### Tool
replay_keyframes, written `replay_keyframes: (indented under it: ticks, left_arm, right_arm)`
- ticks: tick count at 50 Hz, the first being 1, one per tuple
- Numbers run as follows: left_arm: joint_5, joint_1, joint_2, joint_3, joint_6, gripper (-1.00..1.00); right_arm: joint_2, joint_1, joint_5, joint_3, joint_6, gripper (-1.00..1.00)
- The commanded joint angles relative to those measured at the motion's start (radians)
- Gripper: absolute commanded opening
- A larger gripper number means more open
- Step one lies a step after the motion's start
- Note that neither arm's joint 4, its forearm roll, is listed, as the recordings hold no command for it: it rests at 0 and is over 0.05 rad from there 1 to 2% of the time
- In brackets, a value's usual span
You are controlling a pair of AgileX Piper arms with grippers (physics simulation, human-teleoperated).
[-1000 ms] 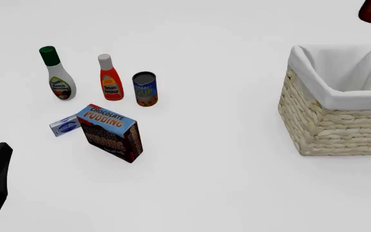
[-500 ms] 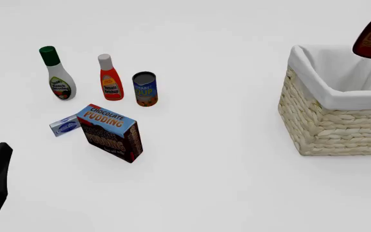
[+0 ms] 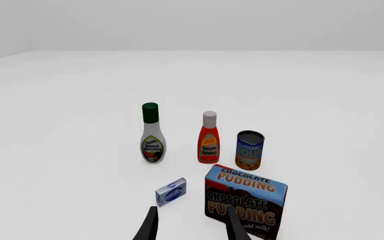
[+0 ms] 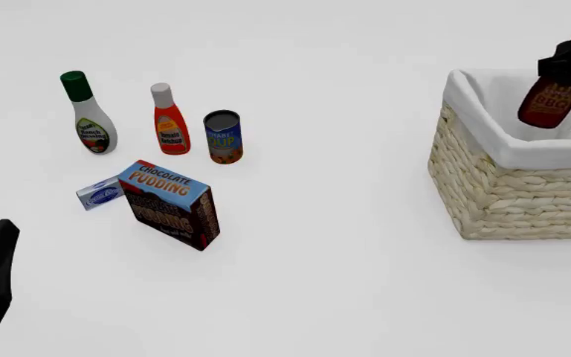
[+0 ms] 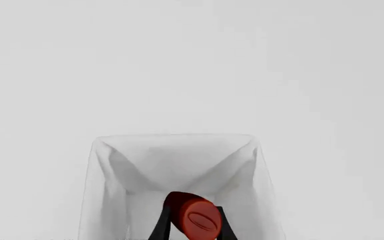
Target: Pick the bbq sauce and place it in the basket.
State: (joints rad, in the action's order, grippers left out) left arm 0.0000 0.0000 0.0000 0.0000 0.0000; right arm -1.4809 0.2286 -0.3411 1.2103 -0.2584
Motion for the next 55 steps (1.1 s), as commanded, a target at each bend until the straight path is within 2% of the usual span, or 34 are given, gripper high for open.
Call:
replay_keyframes:
  ticks: [1,55]
  left_arm:
    - [0.000,0.000,0.000,0.000,0.000,1.00]
    - [0.000,0.000,0.000,0.000,0.000,1.00]
  right_arm:
    - [-0.036,-0.015,0.046,-0.030,0.019,-1.00]
    - [-0.165,-0.017,0.168,-0.114,-0.004,-1.00]
